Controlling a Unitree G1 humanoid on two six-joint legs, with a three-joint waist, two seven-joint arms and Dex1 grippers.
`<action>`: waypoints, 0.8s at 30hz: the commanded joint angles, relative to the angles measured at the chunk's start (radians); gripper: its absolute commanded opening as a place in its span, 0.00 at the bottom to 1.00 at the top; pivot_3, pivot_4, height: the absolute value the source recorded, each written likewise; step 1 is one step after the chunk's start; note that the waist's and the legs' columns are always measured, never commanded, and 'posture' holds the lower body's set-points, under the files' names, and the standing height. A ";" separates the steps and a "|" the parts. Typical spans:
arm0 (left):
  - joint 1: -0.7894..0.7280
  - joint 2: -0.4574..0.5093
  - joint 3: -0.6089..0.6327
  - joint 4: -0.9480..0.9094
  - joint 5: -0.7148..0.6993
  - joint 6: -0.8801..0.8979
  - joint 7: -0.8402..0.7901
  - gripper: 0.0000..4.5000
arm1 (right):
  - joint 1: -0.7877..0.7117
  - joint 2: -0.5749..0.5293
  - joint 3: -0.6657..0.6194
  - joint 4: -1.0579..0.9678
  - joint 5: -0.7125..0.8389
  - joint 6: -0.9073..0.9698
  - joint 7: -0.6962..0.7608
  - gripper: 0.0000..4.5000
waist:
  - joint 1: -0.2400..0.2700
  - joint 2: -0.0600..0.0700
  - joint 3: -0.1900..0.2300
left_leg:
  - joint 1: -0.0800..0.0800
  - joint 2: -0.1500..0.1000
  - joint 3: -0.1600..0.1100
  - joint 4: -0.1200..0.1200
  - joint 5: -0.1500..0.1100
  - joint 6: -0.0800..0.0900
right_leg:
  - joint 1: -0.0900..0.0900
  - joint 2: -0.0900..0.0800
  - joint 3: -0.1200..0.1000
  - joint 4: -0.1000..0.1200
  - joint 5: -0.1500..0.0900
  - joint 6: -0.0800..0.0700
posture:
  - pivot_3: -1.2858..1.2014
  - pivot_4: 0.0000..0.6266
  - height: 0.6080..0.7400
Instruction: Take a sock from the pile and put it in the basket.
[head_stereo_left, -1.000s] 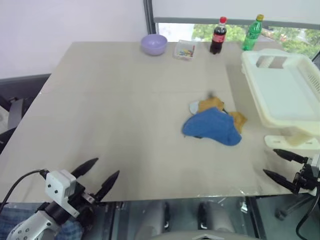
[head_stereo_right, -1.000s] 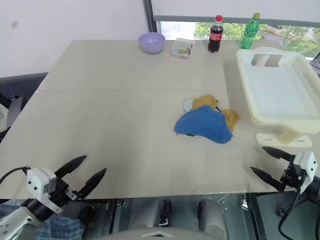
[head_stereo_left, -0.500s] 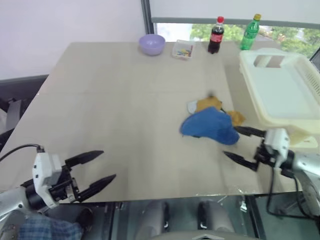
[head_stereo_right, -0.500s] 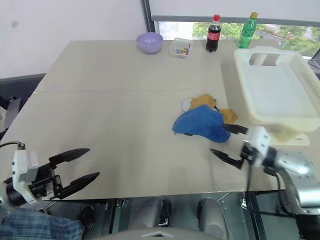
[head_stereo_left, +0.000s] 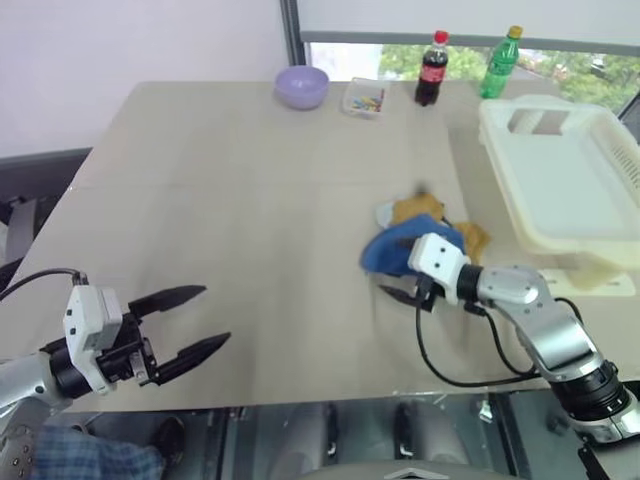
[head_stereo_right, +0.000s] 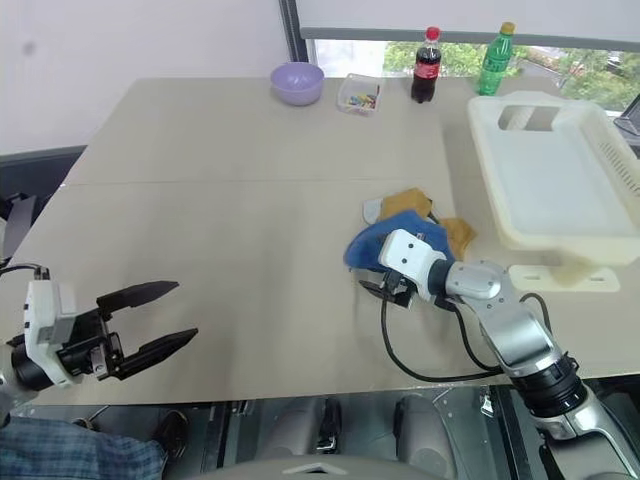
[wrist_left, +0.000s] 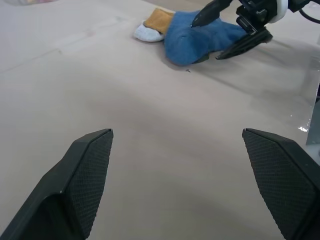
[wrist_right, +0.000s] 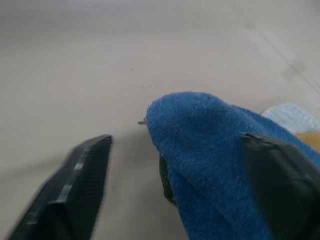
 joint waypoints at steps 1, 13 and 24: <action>0.011 -0.011 0.009 -0.033 0.009 -0.010 0.002 1.00 | -0.025 -0.022 0.006 -0.026 -0.021 0.011 0.008 0.50 | -0.004 0.000 0.000 | 0.000 0.000 0.000 0.000 0.000 0.000 | 0.000 0.000 0.000 0.000 0.000 0.000 | 0.52 0.24 1.00; 0.015 -0.023 0.014 -0.041 0.018 -0.007 0.004 1.00 | -0.051 -0.036 0.039 0.014 -0.097 -0.088 0.013 0.01 | -0.016 0.000 0.000 | 0.002 0.001 0.000 0.000 0.002 -0.002 | 0.000 0.001 0.000 0.004 0.000 0.000 | 0.52 0.24 1.00; 0.000 -0.023 0.012 -0.034 0.012 -0.003 0.006 1.00 | -0.053 -0.028 0.070 0.043 -0.168 -0.174 0.004 0.69 | -0.017 0.000 0.000 | 0.002 0.001 0.000 0.000 0.002 -0.003 | 0.000 0.001 0.001 0.004 0.000 0.000 | 0.52 0.24 1.00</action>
